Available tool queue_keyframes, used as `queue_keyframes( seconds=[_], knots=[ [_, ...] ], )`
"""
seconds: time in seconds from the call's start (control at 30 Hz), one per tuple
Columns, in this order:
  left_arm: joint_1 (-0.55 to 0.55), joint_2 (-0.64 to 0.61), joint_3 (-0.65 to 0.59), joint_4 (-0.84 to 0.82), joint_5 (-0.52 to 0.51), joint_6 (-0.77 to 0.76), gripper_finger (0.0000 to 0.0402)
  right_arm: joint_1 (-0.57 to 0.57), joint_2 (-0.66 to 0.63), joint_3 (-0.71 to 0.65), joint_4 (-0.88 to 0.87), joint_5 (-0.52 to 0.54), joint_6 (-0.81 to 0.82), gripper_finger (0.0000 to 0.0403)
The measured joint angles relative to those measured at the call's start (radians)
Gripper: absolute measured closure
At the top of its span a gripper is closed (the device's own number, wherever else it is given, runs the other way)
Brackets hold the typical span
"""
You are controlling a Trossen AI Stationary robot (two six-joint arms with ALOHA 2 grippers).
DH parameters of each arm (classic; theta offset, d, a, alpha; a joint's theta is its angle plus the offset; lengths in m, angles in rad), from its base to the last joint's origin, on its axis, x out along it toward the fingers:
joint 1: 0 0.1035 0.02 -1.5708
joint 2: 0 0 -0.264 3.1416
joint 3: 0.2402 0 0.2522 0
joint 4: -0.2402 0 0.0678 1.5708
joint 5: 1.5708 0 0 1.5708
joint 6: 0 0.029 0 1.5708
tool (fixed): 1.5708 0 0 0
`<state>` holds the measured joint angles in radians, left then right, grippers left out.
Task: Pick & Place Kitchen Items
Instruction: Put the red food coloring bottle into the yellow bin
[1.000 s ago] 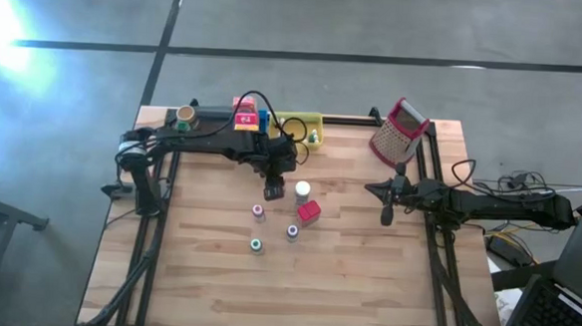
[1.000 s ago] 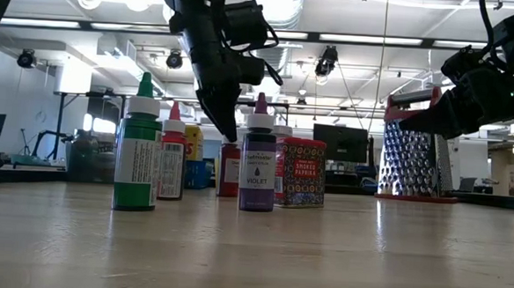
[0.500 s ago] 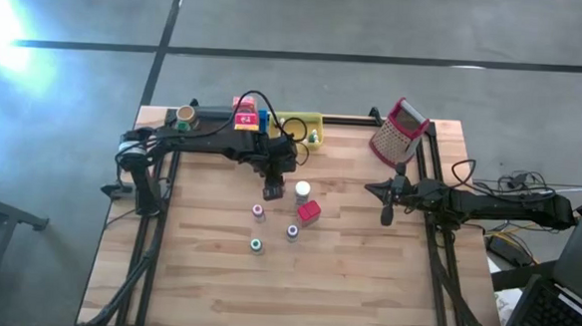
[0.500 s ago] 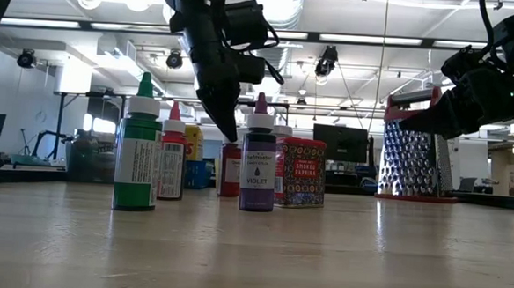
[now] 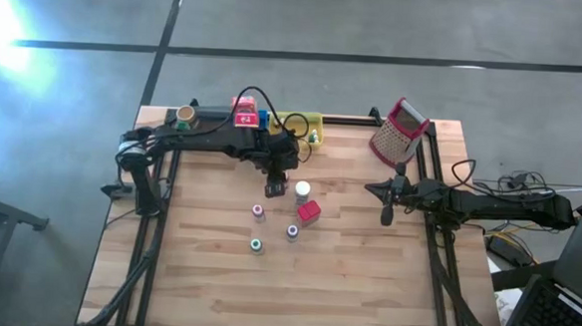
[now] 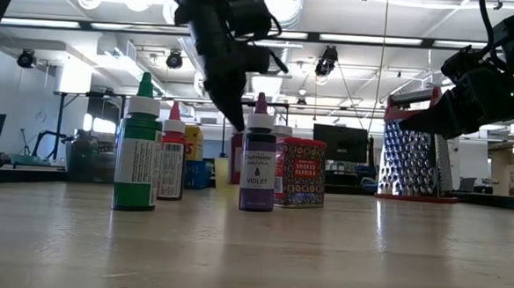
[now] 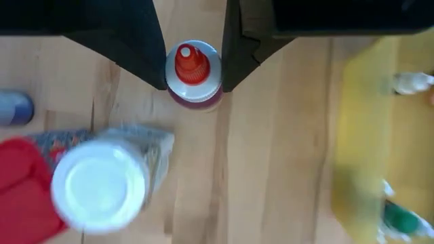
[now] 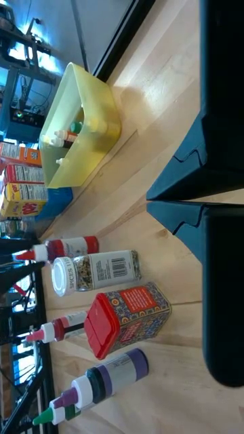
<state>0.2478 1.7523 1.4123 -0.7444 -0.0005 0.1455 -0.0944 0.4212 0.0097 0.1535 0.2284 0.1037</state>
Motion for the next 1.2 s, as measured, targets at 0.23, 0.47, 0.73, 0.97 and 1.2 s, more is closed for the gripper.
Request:
queue_keyframes(
  seconds=[0.23, 0.47, 0.73, 0.97, 1.2],
  knots=[
    [0.011, 0.000, 0.124, -0.033, -0.031, 0.011, 0.0282, 0.000, 0.000, 0.000, 0.000, 0.000, 0.000, 0.0394],
    [0.063, 0.000, 0.225, -0.046, -0.085, 0.036, 0.0281, 0.000, 0.000, 0.000, 0.000, 0.000, 0.000, 0.0394],
    [0.163, 0.000, 0.300, -0.053, -0.085, 0.044, 0.0282, 0.000, 0.000, 0.000, 0.000, 0.000, 0.000, 0.0394],
    [0.265, 0.036, 0.367, -0.038, -0.084, 0.092, 0.0282, 0.000, 0.000, 0.000, 0.000, 0.000, 0.000, 0.0394],
    [0.363, 0.227, 0.565, -0.152, -0.082, 0.139, 0.0282, 0.000, 0.000, 0.000, 0.000, 0.000, 0.000, 0.0394]
  ],
)
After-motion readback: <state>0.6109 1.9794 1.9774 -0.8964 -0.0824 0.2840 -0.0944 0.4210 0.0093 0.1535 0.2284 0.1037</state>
